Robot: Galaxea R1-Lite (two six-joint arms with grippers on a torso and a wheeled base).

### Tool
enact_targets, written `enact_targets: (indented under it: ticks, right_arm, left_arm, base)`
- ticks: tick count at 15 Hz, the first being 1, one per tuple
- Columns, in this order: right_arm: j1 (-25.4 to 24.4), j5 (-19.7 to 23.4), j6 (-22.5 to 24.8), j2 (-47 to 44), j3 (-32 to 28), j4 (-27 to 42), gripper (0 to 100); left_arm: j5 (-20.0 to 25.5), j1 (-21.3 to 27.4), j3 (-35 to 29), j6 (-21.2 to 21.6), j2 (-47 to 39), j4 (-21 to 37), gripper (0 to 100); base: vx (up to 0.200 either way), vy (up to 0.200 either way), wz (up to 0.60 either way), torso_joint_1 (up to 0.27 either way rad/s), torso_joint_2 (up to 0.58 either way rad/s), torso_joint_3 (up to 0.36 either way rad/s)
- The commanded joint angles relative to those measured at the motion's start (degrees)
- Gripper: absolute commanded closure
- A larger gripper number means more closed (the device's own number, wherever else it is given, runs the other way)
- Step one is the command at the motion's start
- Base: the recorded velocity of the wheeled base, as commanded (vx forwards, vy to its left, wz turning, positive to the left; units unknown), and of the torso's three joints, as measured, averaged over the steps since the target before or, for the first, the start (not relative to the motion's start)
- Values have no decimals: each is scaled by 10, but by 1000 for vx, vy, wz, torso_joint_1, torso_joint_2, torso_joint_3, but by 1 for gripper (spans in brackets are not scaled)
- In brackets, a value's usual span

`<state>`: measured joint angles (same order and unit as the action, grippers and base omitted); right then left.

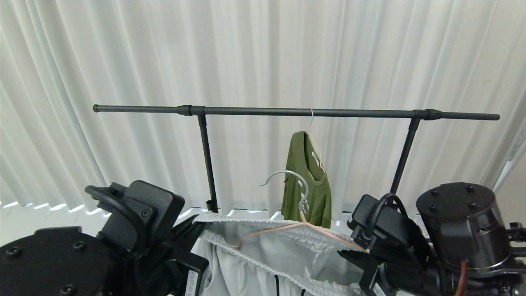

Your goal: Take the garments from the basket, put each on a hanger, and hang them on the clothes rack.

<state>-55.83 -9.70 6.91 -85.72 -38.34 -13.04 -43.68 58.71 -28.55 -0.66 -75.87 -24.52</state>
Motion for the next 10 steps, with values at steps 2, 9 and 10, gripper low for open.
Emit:
enact_targets:
  ticks: [2, 9, 10]
  right_arm:
    - [10, -1, -1, 28, 11, 0, 100]
    - [17, 1, -2, 1, -43, -1, 100]
    - [20, 1, -2, 0, -49, -1, 100]
  left_arm:
    - [-2, 11, 0, 9, 5, 0, 100]
    - [0, 67, -16, 18, -23, -1, 100]
    - [0, 67, -16, 17, -23, -1, 100]
  base:
    - [0, 0, 0, 0, 0, 0]
    - [0, 0, 0, 0, 0, 0]
    - [0, 0, 0, 0, 0, 0]
